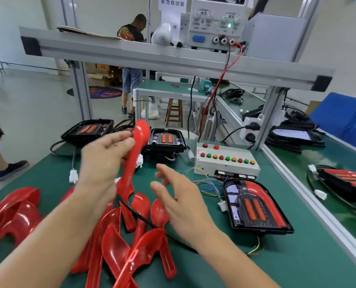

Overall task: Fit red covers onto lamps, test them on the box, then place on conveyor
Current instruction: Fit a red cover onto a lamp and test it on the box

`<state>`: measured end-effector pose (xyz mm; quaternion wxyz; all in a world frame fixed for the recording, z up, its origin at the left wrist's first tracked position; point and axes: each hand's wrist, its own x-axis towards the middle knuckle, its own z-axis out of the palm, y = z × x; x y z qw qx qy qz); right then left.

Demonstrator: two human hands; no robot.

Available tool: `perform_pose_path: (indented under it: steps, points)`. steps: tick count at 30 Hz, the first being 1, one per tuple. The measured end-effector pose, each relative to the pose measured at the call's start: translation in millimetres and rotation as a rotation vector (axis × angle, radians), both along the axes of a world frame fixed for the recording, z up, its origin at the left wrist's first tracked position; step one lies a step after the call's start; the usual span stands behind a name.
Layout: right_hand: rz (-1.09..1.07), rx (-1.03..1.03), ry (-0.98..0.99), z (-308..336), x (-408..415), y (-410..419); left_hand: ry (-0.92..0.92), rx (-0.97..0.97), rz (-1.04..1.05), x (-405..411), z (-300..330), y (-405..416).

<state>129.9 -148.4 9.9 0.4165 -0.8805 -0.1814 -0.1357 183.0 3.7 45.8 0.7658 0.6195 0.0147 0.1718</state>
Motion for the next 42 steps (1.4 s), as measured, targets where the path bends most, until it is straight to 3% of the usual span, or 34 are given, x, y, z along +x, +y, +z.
perform_pose_path:
  steps: [6,17,19,25,32,36,42]
  points:
    - [-0.050,0.116,-0.046,1.3,-0.9,-14.4,0.230,-0.351,-0.203,2.5,-9.5,-60.1]
    - [-0.235,0.112,0.030,-1.6,-2.8,-70.6,0.354,-0.568,-0.412,6.9,-26.5,-121.6]
    - [-0.278,0.109,0.016,-2.5,-3.3,-86.5,0.305,-0.462,-0.429,7.8,-27.1,-133.5]
    - [-0.472,0.110,0.017,-15.5,-9.7,-139.8,0.191,0.215,-0.377,30.3,-38.2,-174.6]
    - [-0.518,0.081,0.057,-35.7,-17.7,-160.6,0.301,0.886,-0.508,54.5,-56.3,-208.3]
    - [-0.524,0.077,0.060,-39.8,-17.3,-166.4,0.463,0.813,-0.582,61.4,-60.0,-216.7]
    - [-0.519,0.050,0.049,-41.9,-20.9,-169.4,0.682,0.370,-0.681,56.6,-67.3,-223.8]
